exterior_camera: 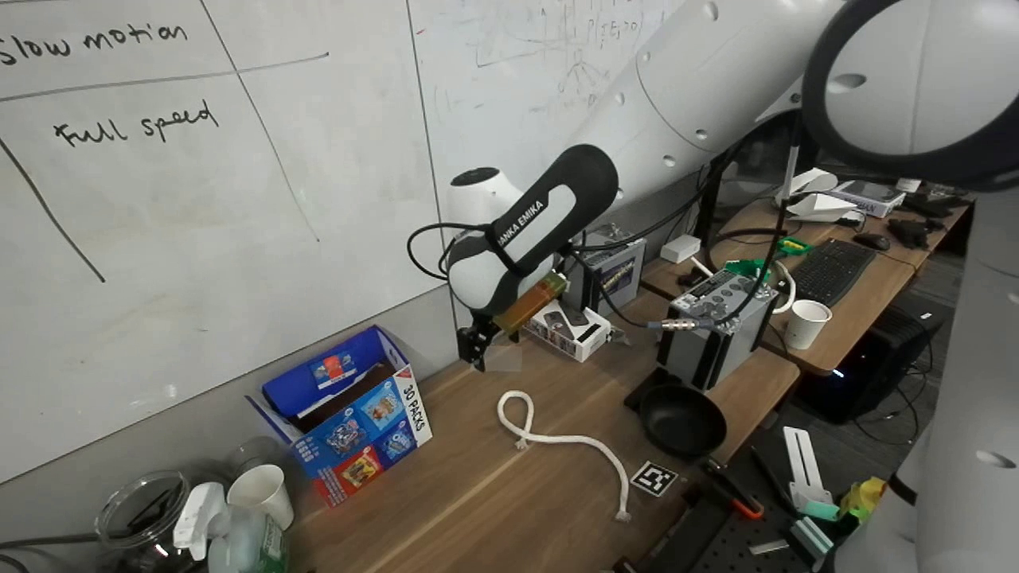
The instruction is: Put the left and right ropes in the box respectively
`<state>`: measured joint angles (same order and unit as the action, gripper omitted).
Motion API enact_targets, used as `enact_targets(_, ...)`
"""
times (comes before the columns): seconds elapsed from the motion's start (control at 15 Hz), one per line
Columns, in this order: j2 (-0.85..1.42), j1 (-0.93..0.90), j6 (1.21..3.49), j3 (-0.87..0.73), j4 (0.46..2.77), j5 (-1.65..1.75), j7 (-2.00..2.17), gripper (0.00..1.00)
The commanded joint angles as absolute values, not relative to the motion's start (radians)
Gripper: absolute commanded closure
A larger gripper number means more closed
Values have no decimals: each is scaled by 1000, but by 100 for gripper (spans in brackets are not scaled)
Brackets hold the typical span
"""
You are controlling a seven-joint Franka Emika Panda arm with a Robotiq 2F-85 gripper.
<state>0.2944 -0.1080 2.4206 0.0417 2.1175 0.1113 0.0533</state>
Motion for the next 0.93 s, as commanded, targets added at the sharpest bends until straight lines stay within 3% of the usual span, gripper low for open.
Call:
enact_targets(0.0, 377, -76, 2516, 16, 2108, 119, 45, 0)
enact_targets(0.87, 692, 15, 2606, 34, 2004, 41, -48, 0)
